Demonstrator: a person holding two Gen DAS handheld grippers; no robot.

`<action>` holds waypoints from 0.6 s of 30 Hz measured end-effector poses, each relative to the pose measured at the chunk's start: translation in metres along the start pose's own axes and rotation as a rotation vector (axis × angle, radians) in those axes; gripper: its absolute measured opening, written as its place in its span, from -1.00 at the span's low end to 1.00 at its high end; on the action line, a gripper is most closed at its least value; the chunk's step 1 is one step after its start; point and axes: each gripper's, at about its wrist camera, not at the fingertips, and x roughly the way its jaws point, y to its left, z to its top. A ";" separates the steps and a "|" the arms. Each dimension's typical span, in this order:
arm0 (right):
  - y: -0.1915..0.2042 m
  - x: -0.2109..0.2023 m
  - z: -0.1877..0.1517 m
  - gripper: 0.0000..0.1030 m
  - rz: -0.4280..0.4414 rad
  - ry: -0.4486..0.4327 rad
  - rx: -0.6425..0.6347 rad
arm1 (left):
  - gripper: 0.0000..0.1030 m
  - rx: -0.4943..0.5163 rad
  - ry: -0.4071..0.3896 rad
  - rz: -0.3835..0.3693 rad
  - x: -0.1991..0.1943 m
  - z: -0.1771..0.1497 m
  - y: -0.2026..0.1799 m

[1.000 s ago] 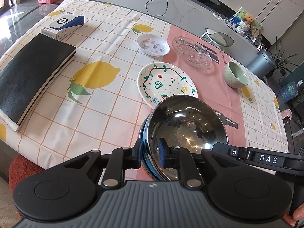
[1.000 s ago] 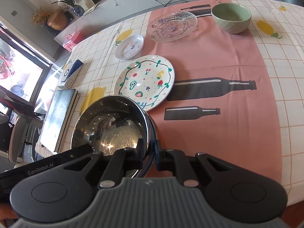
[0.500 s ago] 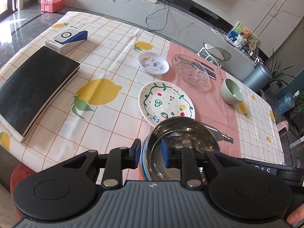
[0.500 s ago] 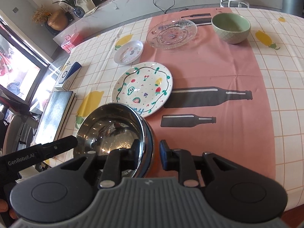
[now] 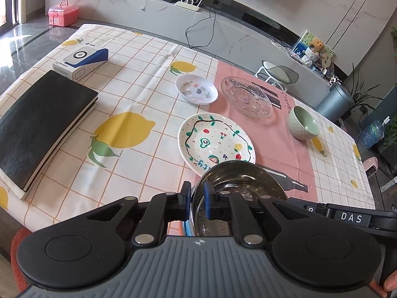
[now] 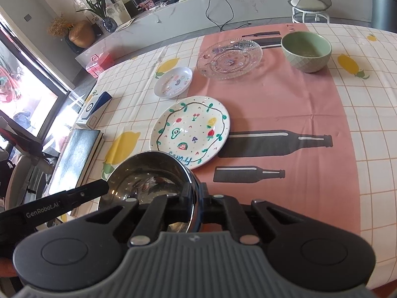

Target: Organize plates and bowls

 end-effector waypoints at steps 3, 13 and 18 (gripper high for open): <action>-0.001 0.003 0.000 -0.97 -0.001 0.005 0.004 | -0.79 -0.002 0.007 0.001 0.002 -0.001 0.001; -0.001 -0.003 0.001 -0.86 0.008 -0.013 0.009 | -0.76 0.023 0.011 0.012 0.002 0.000 -0.001; -0.007 -0.018 0.006 -0.77 -0.002 -0.065 0.015 | -0.54 0.066 -0.055 0.003 -0.012 0.012 -0.017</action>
